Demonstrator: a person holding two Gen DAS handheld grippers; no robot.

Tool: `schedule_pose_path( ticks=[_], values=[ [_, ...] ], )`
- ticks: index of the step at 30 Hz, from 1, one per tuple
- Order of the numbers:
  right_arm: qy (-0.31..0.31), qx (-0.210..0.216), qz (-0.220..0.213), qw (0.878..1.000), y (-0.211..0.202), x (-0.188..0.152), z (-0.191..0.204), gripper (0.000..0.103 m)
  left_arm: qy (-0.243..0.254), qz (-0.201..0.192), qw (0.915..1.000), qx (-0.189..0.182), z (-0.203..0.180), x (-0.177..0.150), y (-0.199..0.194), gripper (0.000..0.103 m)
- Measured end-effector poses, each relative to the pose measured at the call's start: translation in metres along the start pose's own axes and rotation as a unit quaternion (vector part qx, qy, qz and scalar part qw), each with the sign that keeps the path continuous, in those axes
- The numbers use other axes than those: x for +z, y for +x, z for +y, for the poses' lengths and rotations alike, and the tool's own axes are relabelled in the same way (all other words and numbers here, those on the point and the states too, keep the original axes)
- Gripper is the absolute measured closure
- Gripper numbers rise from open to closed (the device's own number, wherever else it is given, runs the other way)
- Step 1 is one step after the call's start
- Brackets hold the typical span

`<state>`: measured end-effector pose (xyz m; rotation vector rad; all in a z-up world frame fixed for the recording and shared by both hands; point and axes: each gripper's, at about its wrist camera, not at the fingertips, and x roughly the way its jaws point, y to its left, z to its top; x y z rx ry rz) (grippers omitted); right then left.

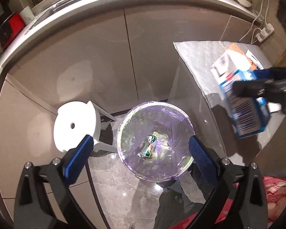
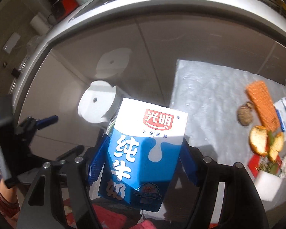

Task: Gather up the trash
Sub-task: 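Release the can into the bin with the left tool while the right tool drops the milk carton in, then grasp the red onion half with the left tool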

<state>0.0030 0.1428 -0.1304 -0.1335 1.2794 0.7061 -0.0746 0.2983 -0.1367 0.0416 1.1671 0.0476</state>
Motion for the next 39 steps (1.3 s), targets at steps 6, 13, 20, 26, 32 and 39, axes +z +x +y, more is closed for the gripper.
schedule_pose_path(
  ticks=[6, 13, 20, 26, 32, 39],
  values=[
    [-0.074, 0.018, 0.063, 0.995, 0.091, 0.001, 0.044, 0.032, -0.036, 0.012, 0.9987, 0.035, 0.017, -0.018, -0.031, 0.008],
    [-0.122, -0.013, 0.131, 0.984, 0.169, -0.013, 0.061, 0.023, -0.093, 0.033, 0.9939, 0.050, 0.034, -0.040, -0.039, 0.008],
    [-0.091, 0.011, 0.085, 0.992, 0.115, -0.003, 0.042, 0.009, -0.069, 0.019, 0.9969, 0.032, 0.023, -0.033, -0.045, 0.008],
    [-0.031, -0.004, -0.025, 0.999, -0.004, -0.006, -0.017, 0.004, -0.015, -0.009, 0.9998, -0.007, -0.008, -0.002, -0.047, 0.008],
    [0.050, -0.096, -0.080, 0.991, -0.090, -0.044, -0.097, 0.002, 0.062, -0.015, 0.9961, -0.061, -0.073, 0.028, -0.033, 0.008],
    [0.154, -0.160, -0.061, 0.973, -0.124, -0.117, -0.188, 0.002, 0.142, 0.014, 0.9828, -0.117, -0.158, 0.043, 0.000, 0.008]
  ],
)
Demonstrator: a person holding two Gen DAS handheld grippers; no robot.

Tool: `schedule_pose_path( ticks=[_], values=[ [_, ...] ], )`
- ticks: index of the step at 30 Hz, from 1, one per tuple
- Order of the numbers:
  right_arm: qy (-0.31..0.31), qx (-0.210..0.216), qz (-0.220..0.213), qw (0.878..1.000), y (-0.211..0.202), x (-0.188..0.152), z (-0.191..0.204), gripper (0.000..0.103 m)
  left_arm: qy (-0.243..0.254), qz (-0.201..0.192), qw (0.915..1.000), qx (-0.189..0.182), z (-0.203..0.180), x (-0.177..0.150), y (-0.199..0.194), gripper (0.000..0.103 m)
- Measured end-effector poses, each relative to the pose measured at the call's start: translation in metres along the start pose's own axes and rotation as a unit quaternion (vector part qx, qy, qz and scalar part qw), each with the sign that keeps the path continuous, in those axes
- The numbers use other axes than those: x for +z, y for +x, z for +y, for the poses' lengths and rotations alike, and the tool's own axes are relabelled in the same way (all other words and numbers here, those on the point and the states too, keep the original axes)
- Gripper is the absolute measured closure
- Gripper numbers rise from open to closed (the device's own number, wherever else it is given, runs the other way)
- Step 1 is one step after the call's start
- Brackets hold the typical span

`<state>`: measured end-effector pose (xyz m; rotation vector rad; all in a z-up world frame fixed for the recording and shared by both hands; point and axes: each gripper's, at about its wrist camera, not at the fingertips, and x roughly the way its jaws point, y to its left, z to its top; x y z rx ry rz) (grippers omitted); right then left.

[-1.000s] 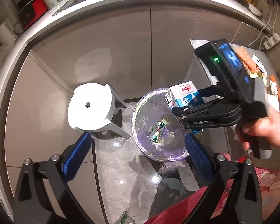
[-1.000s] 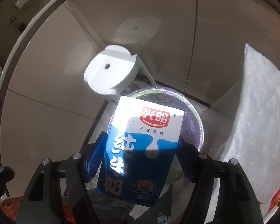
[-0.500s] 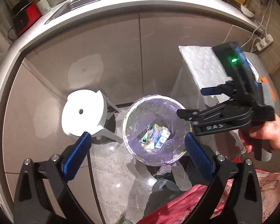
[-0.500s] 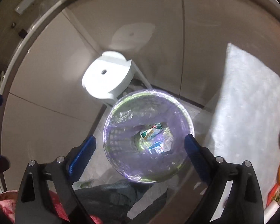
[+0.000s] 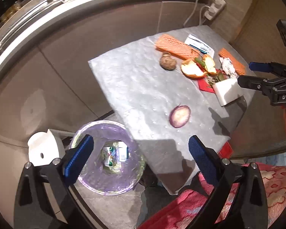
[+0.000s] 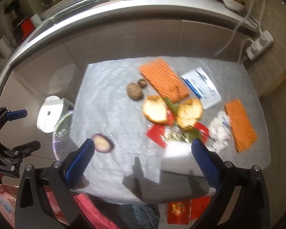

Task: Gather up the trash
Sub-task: 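Grasp the red onion half with the left tool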

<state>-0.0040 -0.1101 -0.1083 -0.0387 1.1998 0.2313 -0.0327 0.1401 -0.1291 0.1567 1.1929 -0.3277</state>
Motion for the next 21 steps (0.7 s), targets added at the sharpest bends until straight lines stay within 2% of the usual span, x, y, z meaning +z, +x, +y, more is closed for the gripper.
schedule_pose_path(
  ticks=[4, 8, 14, 16, 17, 18, 21],
  values=[
    [0.065, -0.004, 0.014, 0.998, -0.001, -0.022, -0.047, 0.002, 0.018, 0.029, 0.9992, -0.020, -0.031, 0.012, 0.041, 0.008],
    [0.087, -0.009, 0.017, 0.996, -0.007, -0.032, -0.074, 0.002, 0.023, 0.055, 0.9977, -0.034, -0.053, 0.018, 0.077, 0.008],
    [0.090, -0.008, 0.024, 0.996, -0.008, -0.033, -0.099, 0.002, 0.011, 0.078, 0.9968, -0.010, -0.072, 0.027, 0.113, 0.008],
    [0.089, -0.003, 0.024, 0.996, -0.008, -0.033, -0.104, 0.002, 0.004, 0.084, 0.9964, -0.001, -0.075, 0.029, 0.120, 0.012],
    [0.086, -0.001, 0.024, 0.996, -0.007, -0.033, -0.107, 0.002, 0.000, 0.089, 0.9960, 0.002, -0.075, 0.030, 0.123, 0.019],
    [0.084, 0.001, 0.024, 0.996, -0.007, -0.033, -0.110, 0.002, -0.004, 0.096, 0.9954, 0.005, -0.075, 0.029, 0.125, 0.031],
    [0.078, 0.012, 0.025, 0.997, -0.002, -0.030, -0.117, 0.002, -0.014, 0.094, 0.9953, 0.019, -0.076, 0.028, 0.126, 0.046]
  ],
)
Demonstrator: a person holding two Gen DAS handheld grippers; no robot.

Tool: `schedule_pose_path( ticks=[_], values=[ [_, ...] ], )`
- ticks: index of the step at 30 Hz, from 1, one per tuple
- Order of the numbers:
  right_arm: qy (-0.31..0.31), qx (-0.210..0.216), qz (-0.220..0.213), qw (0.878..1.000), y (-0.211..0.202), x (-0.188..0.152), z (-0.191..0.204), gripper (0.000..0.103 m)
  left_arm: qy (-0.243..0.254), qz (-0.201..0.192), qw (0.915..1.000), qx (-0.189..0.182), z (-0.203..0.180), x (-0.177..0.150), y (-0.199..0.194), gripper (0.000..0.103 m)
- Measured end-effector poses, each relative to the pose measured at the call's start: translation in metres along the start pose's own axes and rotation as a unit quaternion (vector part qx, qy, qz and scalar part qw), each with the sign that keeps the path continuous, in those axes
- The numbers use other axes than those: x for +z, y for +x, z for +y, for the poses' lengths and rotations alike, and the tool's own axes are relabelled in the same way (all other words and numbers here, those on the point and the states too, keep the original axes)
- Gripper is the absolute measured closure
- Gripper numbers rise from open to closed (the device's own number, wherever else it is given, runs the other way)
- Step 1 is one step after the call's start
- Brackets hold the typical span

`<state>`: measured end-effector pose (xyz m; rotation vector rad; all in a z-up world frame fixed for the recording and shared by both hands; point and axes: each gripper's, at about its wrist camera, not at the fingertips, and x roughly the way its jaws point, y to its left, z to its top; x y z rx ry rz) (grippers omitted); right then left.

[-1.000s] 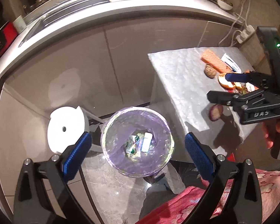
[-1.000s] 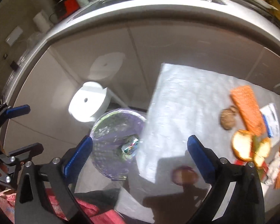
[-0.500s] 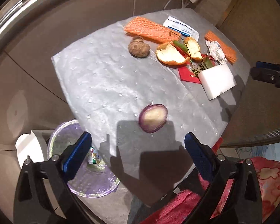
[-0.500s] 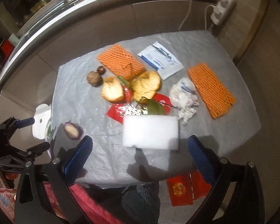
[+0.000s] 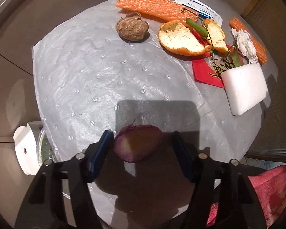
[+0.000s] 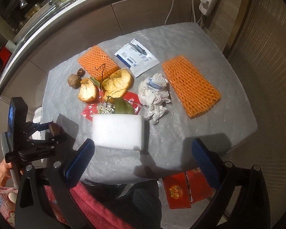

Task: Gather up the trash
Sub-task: 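Grasp the red onion half with the left tool, then carry the onion to the bin with the left tool while the right tool grasps the white wrapper packet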

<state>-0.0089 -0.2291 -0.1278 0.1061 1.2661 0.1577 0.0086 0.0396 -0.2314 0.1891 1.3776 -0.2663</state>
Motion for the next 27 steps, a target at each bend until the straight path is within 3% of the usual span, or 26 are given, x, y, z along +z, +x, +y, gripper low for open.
schedule_pose_path(
  ticks=[3, 11, 16, 19, 21, 27],
  values=[
    [-0.009, 0.015, -0.002, 1.000, 0.003, 0.008, -0.003, 0.002, -0.013, 0.003, 0.9999, 0.001, 0.005, 0.001, -0.002, 0.059],
    [-0.087, 0.046, -0.019, 0.995, 0.015, 0.042, 0.017, 0.002, -0.042, 0.002, 0.9990, 0.013, 0.003, -0.002, -0.010, 0.061],
    [-0.156, 0.056, -0.034, 0.986, 0.031, 0.078, 0.039, 0.002, -0.063, -0.023, 0.9976, 0.016, -0.003, 0.007, -0.042, 0.061],
    [-0.218, 0.051, -0.046, 0.973, 0.048, 0.107, 0.062, 0.002, -0.079, -0.043, 0.9957, 0.020, 0.000, 0.010, -0.065, 0.061],
    [-0.238, 0.025, -0.052, 0.970, 0.065, 0.128, 0.069, 0.002, -0.092, -0.058, 0.9937, 0.026, 0.001, 0.010, -0.080, 0.061],
    [-0.221, -0.014, -0.010, 0.975, 0.128, 0.183, 0.043, 0.002, -0.148, -0.079, 0.9852, 0.035, 0.021, 0.007, -0.109, 0.061]
  ],
)
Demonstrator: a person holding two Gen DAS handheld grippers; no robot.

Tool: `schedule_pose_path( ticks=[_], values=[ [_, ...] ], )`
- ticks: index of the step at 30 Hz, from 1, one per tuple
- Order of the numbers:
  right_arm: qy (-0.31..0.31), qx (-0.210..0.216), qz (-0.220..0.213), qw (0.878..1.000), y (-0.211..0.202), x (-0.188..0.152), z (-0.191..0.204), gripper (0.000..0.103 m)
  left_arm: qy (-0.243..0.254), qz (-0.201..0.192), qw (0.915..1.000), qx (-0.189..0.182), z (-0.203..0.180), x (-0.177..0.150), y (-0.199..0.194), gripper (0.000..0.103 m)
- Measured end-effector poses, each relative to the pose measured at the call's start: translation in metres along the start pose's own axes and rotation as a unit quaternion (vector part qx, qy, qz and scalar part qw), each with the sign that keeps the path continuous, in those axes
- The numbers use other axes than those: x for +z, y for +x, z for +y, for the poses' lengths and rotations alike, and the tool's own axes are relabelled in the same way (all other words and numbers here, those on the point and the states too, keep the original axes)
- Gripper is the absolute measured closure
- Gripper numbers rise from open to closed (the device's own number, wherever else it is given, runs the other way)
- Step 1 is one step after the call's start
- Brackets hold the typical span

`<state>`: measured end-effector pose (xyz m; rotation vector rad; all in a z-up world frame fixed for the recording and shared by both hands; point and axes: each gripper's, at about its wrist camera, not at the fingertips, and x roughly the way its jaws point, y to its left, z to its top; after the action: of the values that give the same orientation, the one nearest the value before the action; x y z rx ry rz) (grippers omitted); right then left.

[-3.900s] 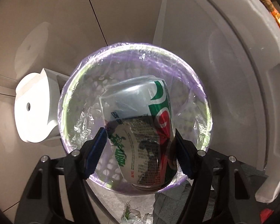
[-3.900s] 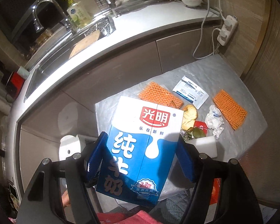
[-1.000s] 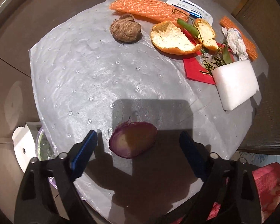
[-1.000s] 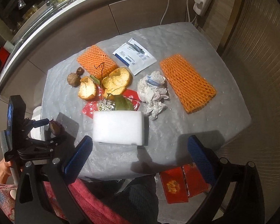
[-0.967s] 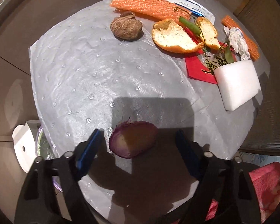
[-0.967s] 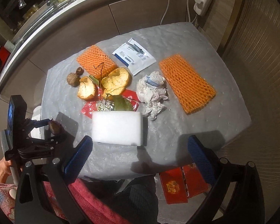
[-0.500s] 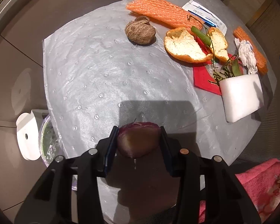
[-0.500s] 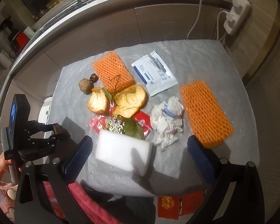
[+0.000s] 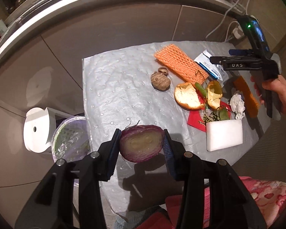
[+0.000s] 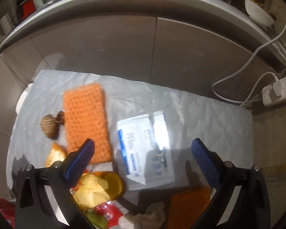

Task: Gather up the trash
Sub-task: 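Carry the onion to the bin with the left tool while the right tool grasps the white wrapper packet, then drop the onion into the bin with the left tool while the right tool drops the packet in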

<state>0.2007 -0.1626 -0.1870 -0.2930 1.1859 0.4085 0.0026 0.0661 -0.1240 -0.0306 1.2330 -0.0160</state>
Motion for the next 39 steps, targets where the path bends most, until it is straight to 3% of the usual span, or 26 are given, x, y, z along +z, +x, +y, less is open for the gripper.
schedule_pose_path(
  ticks=[6, 9, 12, 14, 16, 21, 27, 31, 39],
  values=[
    [-0.056, 0.015, 0.038, 0.998, 0.028, -0.003, 0.006, 0.007, -0.042, 0.001, 0.9989, 0.022, 0.020, -0.007, -0.007, 0.061],
    [-0.088, 0.024, 0.043, 0.995, 0.033, -0.012, 0.017, 0.025, -0.061, 0.000, 0.9977, 0.027, 0.029, -0.010, -0.010, 0.061],
    [-0.075, 0.040, 0.037, 0.996, 0.030, -0.015, 0.010, 0.043, -0.072, -0.001, 0.9968, 0.033, 0.036, -0.011, -0.013, 0.060],
    [-0.062, 0.049, 0.036, 0.996, 0.027, -0.015, 0.001, 0.066, -0.078, -0.001, 0.9963, 0.036, 0.041, -0.011, -0.013, 0.060],
    [-0.041, 0.066, 0.038, 0.996, 0.025, -0.014, -0.011, 0.075, -0.084, 0.001, 0.9958, 0.037, 0.047, -0.012, -0.013, 0.060],
    [-0.022, 0.071, 0.015, 0.997, 0.007, -0.015, -0.028, 0.079, -0.095, 0.001, 0.9948, 0.035, 0.064, -0.013, -0.012, 0.060],
    [0.005, 0.076, -0.030, 0.997, -0.046, -0.009, -0.032, 0.082, -0.107, 0.004, 0.9937, 0.035, 0.093, -0.017, -0.006, 0.060],
    [0.006, 0.082, -0.056, 0.995, -0.082, -0.010, -0.013, 0.084, -0.114, 0.019, 0.9926, 0.036, 0.121, -0.025, 0.010, 0.060],
    [0.031, 0.135, -0.082, 0.987, -0.138, -0.018, 0.060, 0.085, -0.107, 0.056, 0.9920, 0.038, 0.174, -0.049, 0.057, 0.060]
  ],
)
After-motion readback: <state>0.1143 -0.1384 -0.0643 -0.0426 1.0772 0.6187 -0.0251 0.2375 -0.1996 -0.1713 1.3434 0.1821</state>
